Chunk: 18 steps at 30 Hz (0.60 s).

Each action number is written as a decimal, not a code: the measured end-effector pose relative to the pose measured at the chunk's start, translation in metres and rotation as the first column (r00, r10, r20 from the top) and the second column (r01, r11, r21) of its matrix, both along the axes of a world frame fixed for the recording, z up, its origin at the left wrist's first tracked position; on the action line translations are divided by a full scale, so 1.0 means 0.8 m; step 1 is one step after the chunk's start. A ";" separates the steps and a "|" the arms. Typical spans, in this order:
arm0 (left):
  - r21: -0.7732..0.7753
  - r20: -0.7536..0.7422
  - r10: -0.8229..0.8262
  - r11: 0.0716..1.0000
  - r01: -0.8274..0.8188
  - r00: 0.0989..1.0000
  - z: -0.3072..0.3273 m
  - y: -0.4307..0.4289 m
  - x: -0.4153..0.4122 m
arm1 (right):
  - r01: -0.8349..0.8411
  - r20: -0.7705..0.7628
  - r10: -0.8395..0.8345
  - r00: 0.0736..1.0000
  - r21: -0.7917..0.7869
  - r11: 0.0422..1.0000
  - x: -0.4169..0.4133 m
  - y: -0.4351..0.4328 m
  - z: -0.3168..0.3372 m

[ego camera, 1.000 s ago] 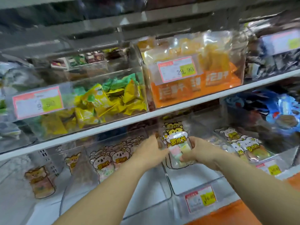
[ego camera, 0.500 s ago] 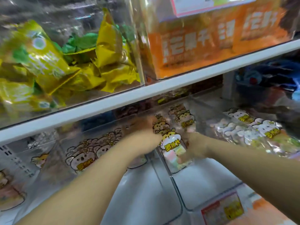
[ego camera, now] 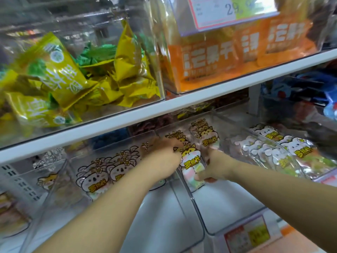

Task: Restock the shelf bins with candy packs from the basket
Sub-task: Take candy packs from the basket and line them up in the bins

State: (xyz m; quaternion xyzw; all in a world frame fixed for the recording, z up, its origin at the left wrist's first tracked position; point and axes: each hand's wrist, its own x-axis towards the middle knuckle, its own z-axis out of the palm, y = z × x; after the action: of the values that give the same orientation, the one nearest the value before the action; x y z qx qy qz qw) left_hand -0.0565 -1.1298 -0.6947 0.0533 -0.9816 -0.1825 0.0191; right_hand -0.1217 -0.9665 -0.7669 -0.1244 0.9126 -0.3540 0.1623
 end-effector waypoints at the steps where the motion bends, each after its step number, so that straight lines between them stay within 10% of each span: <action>1: 0.007 -0.004 0.000 1.000 0.000 1.000 -0.002 -0.001 0.001 | -0.007 0.029 0.007 1.000 -0.015 1.000 0.000 0.002 0.000; 13: 0.075 -0.116 0.013 0.997 -0.004 0.993 0.004 0.016 0.051 | -0.062 0.012 0.061 0.998 0.122 0.991 0.039 0.019 0.032; 18: 0.094 -0.222 -0.007 0.995 0.029 0.975 0.021 0.027 0.117 | -0.030 -0.245 0.003 0.970 -0.108 0.994 0.113 0.040 0.069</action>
State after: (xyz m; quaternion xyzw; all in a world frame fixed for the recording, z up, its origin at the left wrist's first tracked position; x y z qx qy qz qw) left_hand 0.0369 -1.1079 -0.6778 0.0246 -0.9638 -0.2346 0.1242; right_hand -0.0312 -0.9343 -0.7117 -0.1834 0.9034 -0.3849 0.0446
